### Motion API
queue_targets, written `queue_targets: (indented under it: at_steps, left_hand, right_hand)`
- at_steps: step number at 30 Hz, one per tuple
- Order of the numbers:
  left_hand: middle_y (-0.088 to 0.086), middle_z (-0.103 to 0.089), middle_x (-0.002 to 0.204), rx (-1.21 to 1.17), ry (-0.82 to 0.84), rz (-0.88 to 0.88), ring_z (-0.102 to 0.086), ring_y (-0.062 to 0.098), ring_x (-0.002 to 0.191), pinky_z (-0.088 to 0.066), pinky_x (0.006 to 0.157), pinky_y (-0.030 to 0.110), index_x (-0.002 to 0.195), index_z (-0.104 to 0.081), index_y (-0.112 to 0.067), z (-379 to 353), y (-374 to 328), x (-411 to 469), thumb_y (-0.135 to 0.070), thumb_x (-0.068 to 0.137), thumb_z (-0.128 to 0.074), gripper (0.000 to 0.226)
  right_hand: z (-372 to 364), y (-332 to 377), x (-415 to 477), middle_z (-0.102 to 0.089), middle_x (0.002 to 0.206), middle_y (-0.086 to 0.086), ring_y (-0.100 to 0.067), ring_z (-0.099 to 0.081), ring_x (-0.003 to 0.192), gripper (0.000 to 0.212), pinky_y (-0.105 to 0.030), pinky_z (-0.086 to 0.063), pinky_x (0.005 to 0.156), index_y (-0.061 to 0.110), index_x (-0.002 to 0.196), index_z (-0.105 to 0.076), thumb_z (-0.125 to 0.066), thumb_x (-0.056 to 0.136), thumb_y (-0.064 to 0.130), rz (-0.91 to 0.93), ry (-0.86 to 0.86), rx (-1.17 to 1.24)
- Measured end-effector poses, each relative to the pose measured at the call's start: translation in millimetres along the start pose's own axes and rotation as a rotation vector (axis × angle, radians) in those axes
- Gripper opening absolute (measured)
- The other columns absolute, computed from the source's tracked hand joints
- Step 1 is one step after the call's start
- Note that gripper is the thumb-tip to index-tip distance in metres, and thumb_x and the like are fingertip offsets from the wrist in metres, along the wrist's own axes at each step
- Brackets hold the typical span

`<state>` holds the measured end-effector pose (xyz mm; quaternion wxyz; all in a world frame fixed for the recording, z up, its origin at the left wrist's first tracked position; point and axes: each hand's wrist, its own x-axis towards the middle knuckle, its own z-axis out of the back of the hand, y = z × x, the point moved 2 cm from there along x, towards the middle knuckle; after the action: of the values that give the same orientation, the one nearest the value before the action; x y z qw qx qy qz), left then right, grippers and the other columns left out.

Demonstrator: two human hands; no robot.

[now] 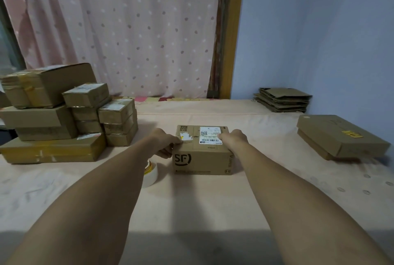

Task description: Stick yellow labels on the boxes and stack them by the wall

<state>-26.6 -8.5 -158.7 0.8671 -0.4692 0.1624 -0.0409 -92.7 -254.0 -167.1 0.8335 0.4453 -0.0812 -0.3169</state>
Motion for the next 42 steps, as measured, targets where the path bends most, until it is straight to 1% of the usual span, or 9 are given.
queue_targets:
  at_steps: [7, 11, 17, 20, 23, 28, 33, 38, 42]
  left_hand:
    - [0.018, -0.074, 0.083, 0.163, -0.065, -0.080, -0.065, 0.025, 0.061, -0.059, 0.066, 0.034, 0.097, -0.071, 0.008, 12.2, -0.2, -5.8, -0.021, 0.097, -0.066, 0.030]
    - [0.007, -0.076, 0.082, 0.516, -0.136, -0.234, -0.067, 0.016, 0.069, -0.058, 0.069, 0.031, 0.090, -0.075, -0.004, 33.2, 9.4, -17.2, -0.017, 0.093, -0.068, 0.015]
    - [0.005, -0.067, 0.103, 1.050, 0.013, -0.251, -0.066, 0.023, 0.091, -0.058, 0.075, 0.033, 0.113, -0.071, -0.013, 35.8, 25.0, -47.4, -0.039, 0.091, -0.066, 0.035]
    - [0.006, -0.063, 0.107, 1.088, 0.009, -0.228, -0.062, 0.025, 0.093, -0.054, 0.074, 0.034, 0.116, -0.064, -0.013, 39.4, 42.7, -46.7, -0.056, 0.084, -0.070, 0.055]
    - [0.006, -0.062, 0.103, 1.055, -0.010, -0.211, -0.060, 0.024, 0.088, -0.052, 0.073, 0.035, 0.114, -0.058, -0.013, 42.0, 60.5, -46.0, -0.056, 0.080, -0.076, 0.058]
    - [0.009, -0.065, 0.104, 0.865, -0.122, -0.272, -0.055, 0.024, 0.084, -0.035, 0.052, 0.027, 0.105, -0.065, -0.014, 50.6, 76.0, -42.8, -0.010, 0.083, -0.070, 0.023]
    - [0.007, -0.068, 0.090, 0.571, -0.231, -0.393, -0.062, 0.030, 0.086, -0.050, 0.065, 0.037, 0.090, -0.066, -0.012, 74.3, 58.9, -42.7, -0.005, 0.071, -0.081, 0.025]
    - [0.008, -0.071, 0.090, 0.417, -0.362, -0.575, -0.062, 0.030, 0.085, -0.053, 0.072, 0.041, 0.096, -0.067, -0.008, 81.1, 27.1, -51.8, -0.003, 0.071, -0.082, 0.029]
    - [0.011, -0.068, 0.093, 0.609, -0.426, -0.794, -0.059, 0.032, 0.081, -0.047, 0.064, 0.037, 0.103, -0.062, -0.008, 67.0, 5.5, -54.9, -0.005, 0.077, -0.080, 0.031]
  right_hand:
    - [0.4, 2.8, -9.3, -0.060, 0.115, -0.006, -0.028, -0.060, 0.110, 0.037, -0.036, -0.051, 0.086, 0.012, 0.123, -0.055, -0.060, 0.093, 0.033, 0.082, -0.109, -0.180]
    - [-8.8, 20.3, -22.6, -0.048, 0.134, -0.007, -0.027, -0.047, 0.125, 0.039, -0.037, -0.044, 0.096, 0.012, 0.133, -0.051, -0.058, 0.097, 0.024, 0.496, -0.298, -0.497]
    - [-51.0, 62.2, -61.1, -0.052, 0.124, -0.001, -0.025, -0.049, 0.119, 0.024, -0.041, -0.045, 0.094, 0.017, 0.120, -0.060, -0.051, 0.097, 0.019, 0.836, -0.101, -0.557]
    - [-70.6, 75.1, -77.8, -0.054, 0.118, 0.001, -0.022, -0.050, 0.114, 0.018, -0.037, -0.042, 0.085, 0.020, 0.110, -0.061, -0.051, 0.096, 0.018, 0.875, -0.036, -0.554]
    - [-78.9, 78.5, -86.4, -0.055, 0.117, 0.002, -0.020, -0.050, 0.112, 0.017, -0.036, -0.037, 0.082, 0.020, 0.106, -0.062, -0.050, 0.094, 0.017, 0.881, 0.010, -0.558]
    - [-79.5, 77.9, -89.2, -0.058, 0.113, 0.006, -0.019, -0.054, 0.105, 0.015, -0.035, -0.041, 0.077, 0.022, 0.101, -0.065, -0.051, 0.094, 0.020, 0.837, 0.037, -0.504]
    - [-77.2, 76.1, -83.1, -0.063, 0.106, 0.007, -0.020, -0.060, 0.101, 0.014, -0.037, -0.052, 0.081, 0.023, 0.098, -0.068, -0.055, 0.094, 0.028, 0.747, 0.046, -0.321]
    - [-70.3, 87.6, -88.1, -0.068, 0.098, 0.004, -0.019, -0.061, 0.087, 0.055, -0.034, -0.049, 0.074, 0.018, 0.103, -0.064, -0.049, 0.092, 0.070, 0.397, 0.215, 0.109]
    - [-66.5, 95.1, -86.5, -0.074, 0.099, -0.006, -0.019, -0.059, 0.070, 0.059, -0.029, -0.047, 0.060, 0.012, 0.109, -0.069, -0.067, 0.084, 0.065, 0.195, 0.386, 0.380]
